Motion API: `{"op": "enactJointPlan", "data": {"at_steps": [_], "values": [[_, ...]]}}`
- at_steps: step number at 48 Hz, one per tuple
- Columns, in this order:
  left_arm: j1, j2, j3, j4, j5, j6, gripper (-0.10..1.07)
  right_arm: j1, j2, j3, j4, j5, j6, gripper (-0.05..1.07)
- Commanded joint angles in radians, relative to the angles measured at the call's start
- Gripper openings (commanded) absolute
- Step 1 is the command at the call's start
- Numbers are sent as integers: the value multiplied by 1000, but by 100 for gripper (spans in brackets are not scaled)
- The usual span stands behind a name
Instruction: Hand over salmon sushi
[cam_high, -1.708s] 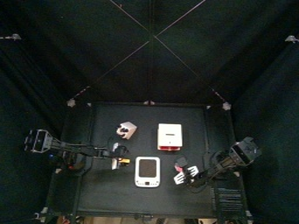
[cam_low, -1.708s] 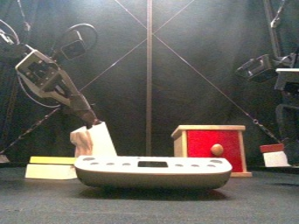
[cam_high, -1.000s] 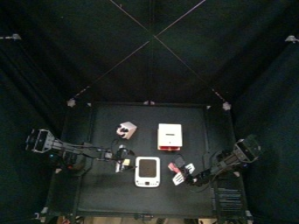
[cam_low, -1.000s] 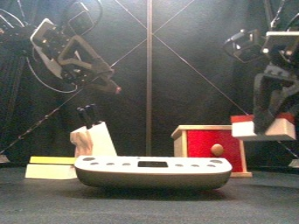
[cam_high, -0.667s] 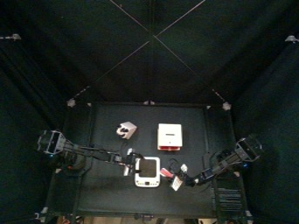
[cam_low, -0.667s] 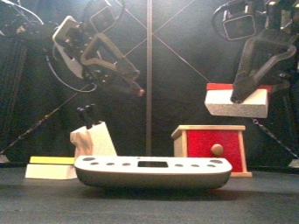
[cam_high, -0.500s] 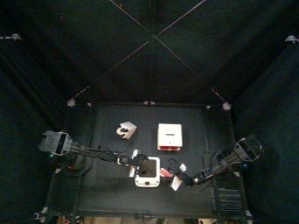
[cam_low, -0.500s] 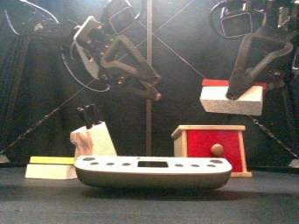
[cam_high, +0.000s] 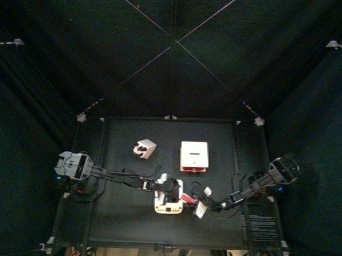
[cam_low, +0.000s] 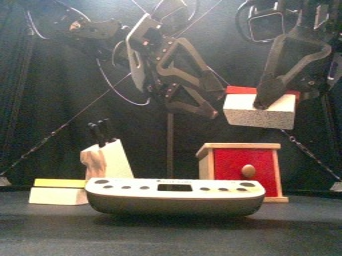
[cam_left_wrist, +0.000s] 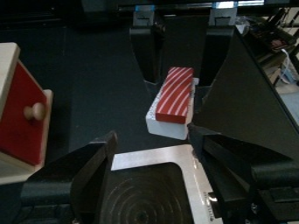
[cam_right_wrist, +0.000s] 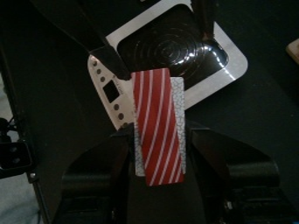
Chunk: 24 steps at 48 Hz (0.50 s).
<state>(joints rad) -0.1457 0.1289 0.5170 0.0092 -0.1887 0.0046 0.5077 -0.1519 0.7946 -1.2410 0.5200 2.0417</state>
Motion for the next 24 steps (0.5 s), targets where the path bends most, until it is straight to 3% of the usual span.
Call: {"op": "enactJointPlan", "data": {"at_steps": [1,14,24], "values": [[-11,-12,-25,3,-5,0,98,-8,-23,-14,-34,-6,-2,62],[-32,-20,-28,6,-8,0,98,-40,-26,-14,-150,-29,0,62],[-31,-18,-29,6,-8,0,98,-48,-25,-14,-178,-51,0,62]]}}
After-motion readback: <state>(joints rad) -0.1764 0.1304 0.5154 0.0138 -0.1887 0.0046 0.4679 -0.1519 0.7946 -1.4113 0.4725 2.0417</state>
